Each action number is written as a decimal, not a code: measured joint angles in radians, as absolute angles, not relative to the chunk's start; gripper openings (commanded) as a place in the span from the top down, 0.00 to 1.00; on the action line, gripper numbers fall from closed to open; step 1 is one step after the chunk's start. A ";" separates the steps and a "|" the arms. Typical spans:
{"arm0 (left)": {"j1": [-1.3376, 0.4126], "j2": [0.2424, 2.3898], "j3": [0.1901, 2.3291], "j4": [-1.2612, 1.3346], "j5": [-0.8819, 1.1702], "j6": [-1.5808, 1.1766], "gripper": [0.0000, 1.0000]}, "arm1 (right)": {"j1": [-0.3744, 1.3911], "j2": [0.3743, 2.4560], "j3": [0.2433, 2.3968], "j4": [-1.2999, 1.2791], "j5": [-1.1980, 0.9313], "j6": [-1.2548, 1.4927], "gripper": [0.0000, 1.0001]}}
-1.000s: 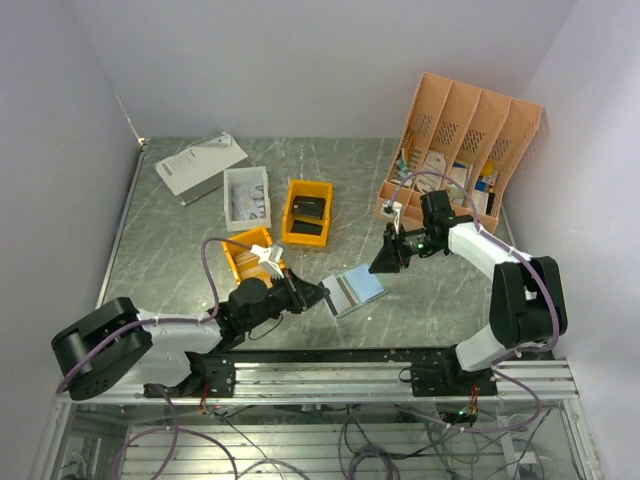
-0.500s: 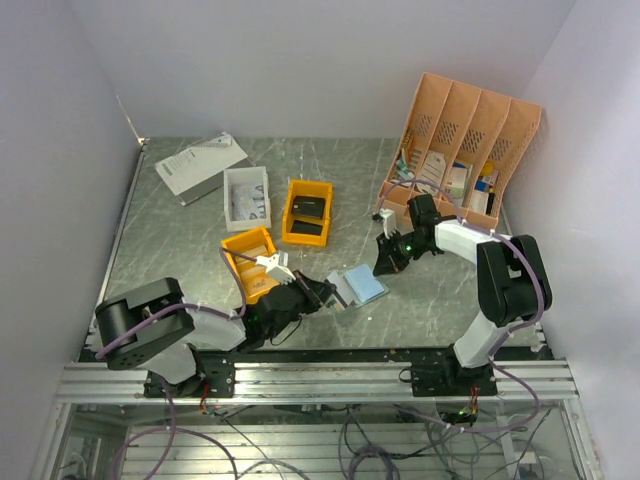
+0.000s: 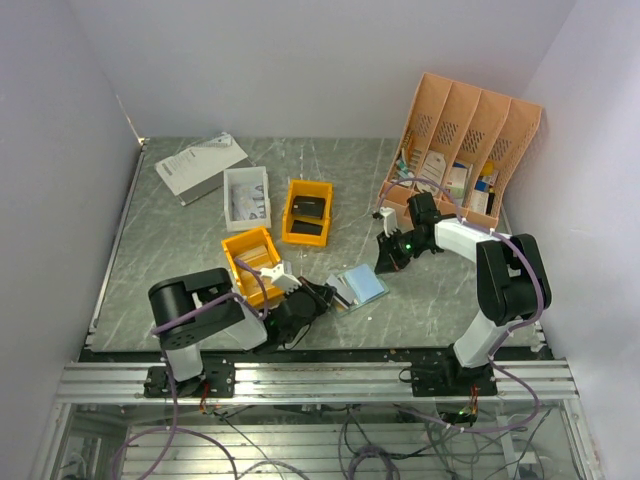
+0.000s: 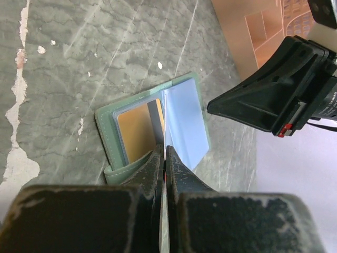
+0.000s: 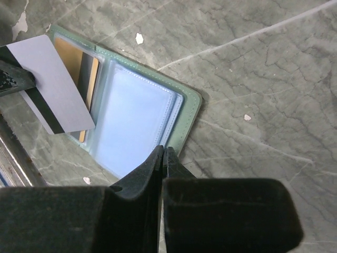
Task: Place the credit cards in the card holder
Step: Insert the credit card into the card holder.
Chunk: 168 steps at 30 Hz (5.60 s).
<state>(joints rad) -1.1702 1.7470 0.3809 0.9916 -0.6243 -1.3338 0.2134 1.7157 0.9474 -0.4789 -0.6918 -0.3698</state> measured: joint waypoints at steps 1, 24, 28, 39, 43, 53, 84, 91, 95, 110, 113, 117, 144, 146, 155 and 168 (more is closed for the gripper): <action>-1.172 1.760 0.381 1.006 -0.627 -1.336 0.93 | 0.213 1.716 0.947 -0.479 -0.688 -0.369 1.00; -1.174 1.829 0.337 1.208 -0.645 -1.377 0.93 | 0.211 1.762 0.963 -0.480 -0.667 -0.352 0.98; -1.174 1.864 0.351 1.259 -0.633 -1.377 0.93 | 0.211 1.762 0.963 -0.479 -0.668 -0.352 0.98; -1.172 1.947 0.403 1.289 -0.605 -1.386 0.93 | 0.210 1.762 0.963 -0.479 -0.668 -0.352 0.98; -1.170 1.961 0.412 1.299 -0.601 -1.397 0.93 | 0.210 1.763 0.963 -0.480 -0.667 -0.352 0.98; -1.169 2.005 0.412 1.314 -0.597 -1.462 0.93 | 0.210 1.766 0.965 -0.480 -0.669 -0.352 0.98; -1.095 2.011 0.480 1.203 -0.425 -1.530 0.93 | 0.208 1.777 0.975 -0.491 -0.677 -0.352 0.98; -1.057 1.976 0.505 1.109 -0.362 -1.523 0.93 | 0.208 1.777 0.976 -0.492 -0.677 -0.352 0.98; -1.039 1.959 0.526 1.053 -0.332 -1.514 0.93 | 0.208 1.777 0.976 -0.492 -0.678 -0.352 0.98; -0.999 1.959 0.549 1.018 -0.237 -1.496 0.90 | 0.208 1.777 0.976 -0.493 -0.678 -0.352 0.98; -0.983 1.959 0.551 1.014 -0.203 -1.485 0.87 | 0.208 1.777 0.976 -0.493 -0.678 -0.352 0.98; -0.969 1.961 0.572 0.984 -0.167 -1.472 0.85 | 0.208 1.777 0.976 -0.493 -0.679 -0.352 0.98; -0.947 1.949 0.638 0.861 -0.110 -1.423 0.72 | 0.218 1.647 0.955 -0.480 -0.775 -0.402 0.98; -0.945 1.949 0.641 0.857 -0.105 -1.421 0.72 | 0.237 1.630 0.947 -0.483 -0.823 -0.425 1.00; -0.944 1.959 0.641 0.877 -0.092 -1.421 0.72 | 0.312 1.569 0.841 -0.471 -0.960 -0.513 1.00; -0.932 1.974 0.636 0.914 -0.059 -1.410 0.72 | 0.588 1.331 0.703 -0.357 -0.726 -0.892 1.00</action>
